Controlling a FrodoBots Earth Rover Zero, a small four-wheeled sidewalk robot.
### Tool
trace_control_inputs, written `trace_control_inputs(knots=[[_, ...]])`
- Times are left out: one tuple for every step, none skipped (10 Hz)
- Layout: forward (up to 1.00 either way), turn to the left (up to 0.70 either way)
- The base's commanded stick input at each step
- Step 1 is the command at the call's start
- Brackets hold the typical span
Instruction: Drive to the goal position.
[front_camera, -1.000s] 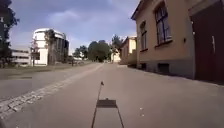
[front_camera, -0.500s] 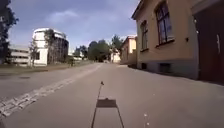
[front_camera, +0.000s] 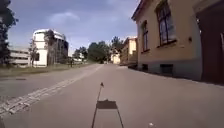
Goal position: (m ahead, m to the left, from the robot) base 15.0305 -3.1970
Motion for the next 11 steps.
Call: trace_control_inputs(knots=[[0.45, 0.0], [0.45, 0.0], [0.45, 0.0], [0.45, 0.0], [0.45, 0.0], [0.45, 0.0], [0.45, 0.0], [0.45, 0.0], [0.45, 0.0], [0.45, 0.0], [0.45, 0.0]])
